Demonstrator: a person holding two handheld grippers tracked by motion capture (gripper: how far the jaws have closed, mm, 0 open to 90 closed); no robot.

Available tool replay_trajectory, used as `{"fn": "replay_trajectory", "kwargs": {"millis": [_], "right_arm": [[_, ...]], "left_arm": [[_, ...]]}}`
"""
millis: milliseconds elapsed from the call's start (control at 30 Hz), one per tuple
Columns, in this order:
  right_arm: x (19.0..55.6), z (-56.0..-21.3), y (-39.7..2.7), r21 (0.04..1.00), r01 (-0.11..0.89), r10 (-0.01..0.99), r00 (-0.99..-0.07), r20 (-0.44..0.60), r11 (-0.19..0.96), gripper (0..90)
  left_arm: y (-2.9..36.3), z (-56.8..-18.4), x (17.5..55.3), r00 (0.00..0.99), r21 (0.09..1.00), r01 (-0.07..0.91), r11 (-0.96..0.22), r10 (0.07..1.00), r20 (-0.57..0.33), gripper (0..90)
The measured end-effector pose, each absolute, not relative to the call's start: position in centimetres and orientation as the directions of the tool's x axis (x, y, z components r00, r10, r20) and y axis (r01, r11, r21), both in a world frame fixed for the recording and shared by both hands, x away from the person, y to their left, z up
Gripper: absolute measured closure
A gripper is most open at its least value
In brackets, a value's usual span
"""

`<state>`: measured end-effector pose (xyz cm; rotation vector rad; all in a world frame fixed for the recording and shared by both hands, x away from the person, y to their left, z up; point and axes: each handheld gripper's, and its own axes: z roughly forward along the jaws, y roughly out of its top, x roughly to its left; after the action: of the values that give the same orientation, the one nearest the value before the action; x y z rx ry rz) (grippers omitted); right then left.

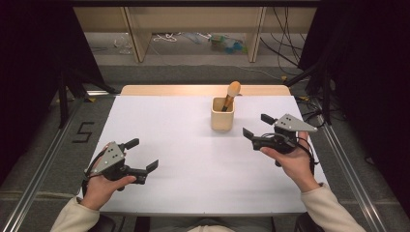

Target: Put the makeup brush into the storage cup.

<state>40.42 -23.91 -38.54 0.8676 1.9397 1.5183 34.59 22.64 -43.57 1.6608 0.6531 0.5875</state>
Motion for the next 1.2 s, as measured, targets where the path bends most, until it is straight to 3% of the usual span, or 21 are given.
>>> {"fn": "replay_trajectory", "kwargs": {"millis": [567, 1200], "right_arm": [[38.0, -40.1, -25.1, 0.965, 0.189, 0.696, -0.718, 0.01, 0.181, 16.0], [36.8, -41.9, -25.3, 0.957, 0.197, 0.694, -0.72, -0.007, 0.214, 15.9]], "left_arm": [[22.7, -43.6, 34.6, 0.714, 0.984, 0.102, -0.146, 0.7, 0.03, 0.0], [22.6, -43.6, 34.6, 0.72, 0.985, 0.095, -0.146, 0.694, 0.034, 0.0]]}}
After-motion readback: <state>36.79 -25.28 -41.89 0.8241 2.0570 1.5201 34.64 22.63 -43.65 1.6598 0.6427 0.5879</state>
